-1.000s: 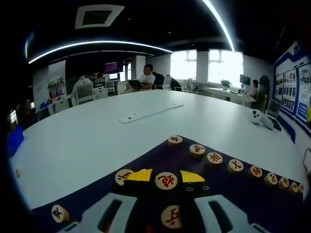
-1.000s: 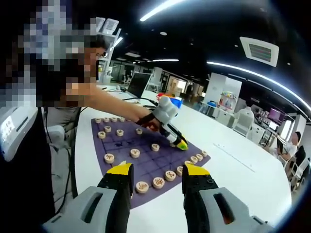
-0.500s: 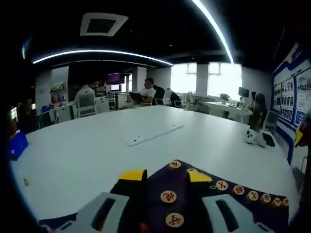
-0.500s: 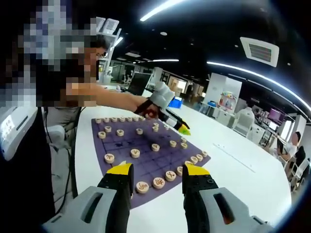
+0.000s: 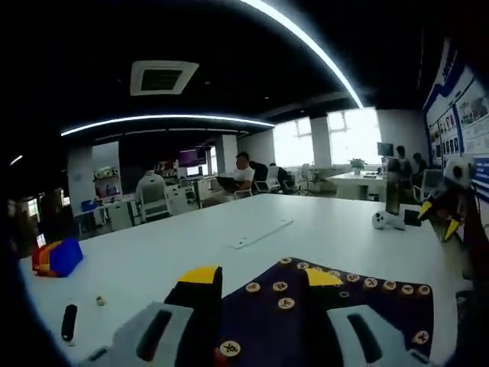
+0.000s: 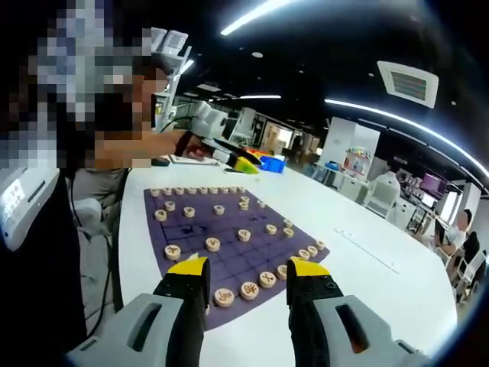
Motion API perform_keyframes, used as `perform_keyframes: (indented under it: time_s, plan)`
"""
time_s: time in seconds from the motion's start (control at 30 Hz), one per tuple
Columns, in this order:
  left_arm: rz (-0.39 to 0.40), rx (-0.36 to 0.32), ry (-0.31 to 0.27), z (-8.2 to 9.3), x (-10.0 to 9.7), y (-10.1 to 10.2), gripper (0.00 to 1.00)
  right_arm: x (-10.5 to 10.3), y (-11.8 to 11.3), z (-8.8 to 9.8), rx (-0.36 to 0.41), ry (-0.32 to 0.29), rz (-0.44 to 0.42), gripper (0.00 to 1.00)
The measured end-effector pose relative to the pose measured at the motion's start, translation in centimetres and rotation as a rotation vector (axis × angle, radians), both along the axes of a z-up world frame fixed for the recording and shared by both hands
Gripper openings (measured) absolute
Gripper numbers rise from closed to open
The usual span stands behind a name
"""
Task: Pick up the chess pieces one by one and place each piece onto its starting position on the chessboard, setting the pieces on their correct points until all the chess pieces are arranged in the starting layout
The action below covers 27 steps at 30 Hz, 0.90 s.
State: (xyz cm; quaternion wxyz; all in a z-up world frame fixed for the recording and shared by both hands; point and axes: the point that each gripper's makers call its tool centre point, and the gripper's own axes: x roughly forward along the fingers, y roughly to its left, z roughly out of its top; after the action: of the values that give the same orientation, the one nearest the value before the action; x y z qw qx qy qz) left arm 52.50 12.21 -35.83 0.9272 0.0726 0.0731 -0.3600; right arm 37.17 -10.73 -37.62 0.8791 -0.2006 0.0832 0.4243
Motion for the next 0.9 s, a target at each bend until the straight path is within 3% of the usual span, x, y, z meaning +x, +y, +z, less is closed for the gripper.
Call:
perform_keyframes:
  time_s: [0.23, 0.33, 0.5, 0.63, 0.77, 0.9]
  plan:
    - [-0.006, -0.054, -0.005, 0.1, -5.0, 3.2, 0.47, 0.2, 0.1, 0.0, 0.002, 0.003, -0.003, 0.41]
    - [0.003, -0.049, -0.019, -0.1, -6.1, 4.0, 0.47, 0.3, 0.2, 0.0, 0.007, 0.002, -0.004, 0.41]
    - [0.01, -0.101, -0.005, -0.7, -8.3, 5.2, 0.48, 0.5, 0.2, 0.4, 0.025, -0.002, -0.015, 0.41]
    - [0.035, -0.146, 0.007, -1.0, -9.5, 6.7, 0.49, 0.4, 0.3, 0.3, 0.024, 0.001, -0.012, 0.41]
    - [0.034, -0.222, 0.06, -1.6, -9.7, 7.9, 0.48, 0.3, 0.5, 0.2, 0.026, 0.003, -0.003, 0.41]
    - [0.07, -0.2, 0.077, -2.3, -9.2, 9.2, 0.47, 0.3, 0.5, 0.2, 0.023, 0.003, -0.002, 0.41]
